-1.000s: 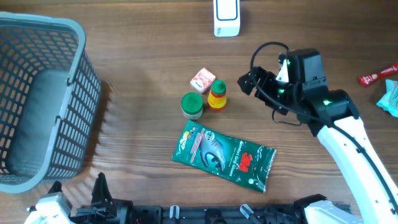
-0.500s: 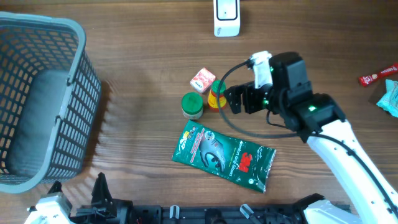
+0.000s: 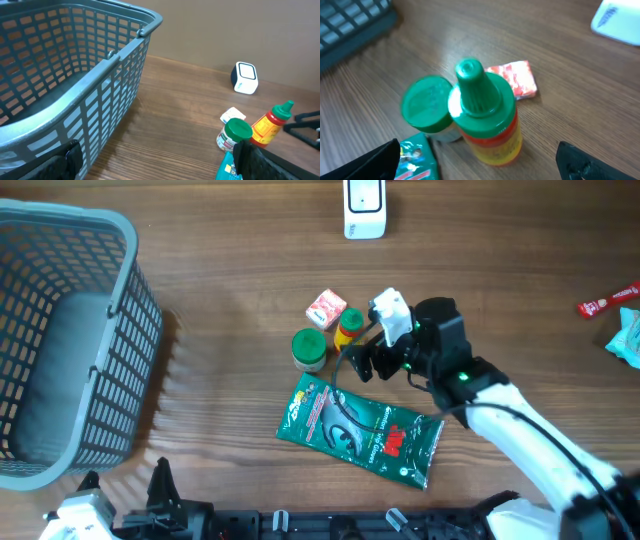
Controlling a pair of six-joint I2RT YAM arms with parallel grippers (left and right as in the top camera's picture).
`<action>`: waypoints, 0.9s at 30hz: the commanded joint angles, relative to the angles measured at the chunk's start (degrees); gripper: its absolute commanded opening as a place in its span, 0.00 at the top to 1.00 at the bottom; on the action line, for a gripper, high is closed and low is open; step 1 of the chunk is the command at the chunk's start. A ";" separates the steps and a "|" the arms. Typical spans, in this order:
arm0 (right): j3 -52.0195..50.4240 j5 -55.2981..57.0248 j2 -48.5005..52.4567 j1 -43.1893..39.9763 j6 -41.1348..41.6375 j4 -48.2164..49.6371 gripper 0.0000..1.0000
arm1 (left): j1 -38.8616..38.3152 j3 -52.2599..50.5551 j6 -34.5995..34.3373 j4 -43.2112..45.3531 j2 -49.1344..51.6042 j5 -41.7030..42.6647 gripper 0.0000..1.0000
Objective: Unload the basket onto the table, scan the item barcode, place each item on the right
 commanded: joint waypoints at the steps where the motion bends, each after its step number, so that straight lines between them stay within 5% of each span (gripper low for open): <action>1: -0.55 -1.38 7.10 0.09 -2.91 3.26 0.00 | 0.33 0.15 0.70 0.07 -0.20 -0.70 0.00; 9: -0.55 0.04 14.71 0.07 -2.82 12.72 0.01 | 0.33 0.15 0.70 0.07 -0.20 -0.70 0.00; 14: -0.55 1.16 14.73 0.07 -2.80 12.79 0.26 | 0.33 0.15 0.70 0.07 -0.20 -0.70 0.00; 19: -0.55 0.70 15.37 0.09 -2.84 12.72 0.32 | 0.33 0.15 0.70 0.07 -0.20 -0.70 0.00; 24: -0.55 -1.40 16.52 0.02 -2.64 14.86 0.51 | 0.33 0.15 0.70 0.04 -0.20 -0.70 0.00; 27: -0.55 -5.01 16.48 -0.79 -2.64 15.98 0.52 | 0.33 0.15 0.70 0.04 -0.20 -0.70 0.00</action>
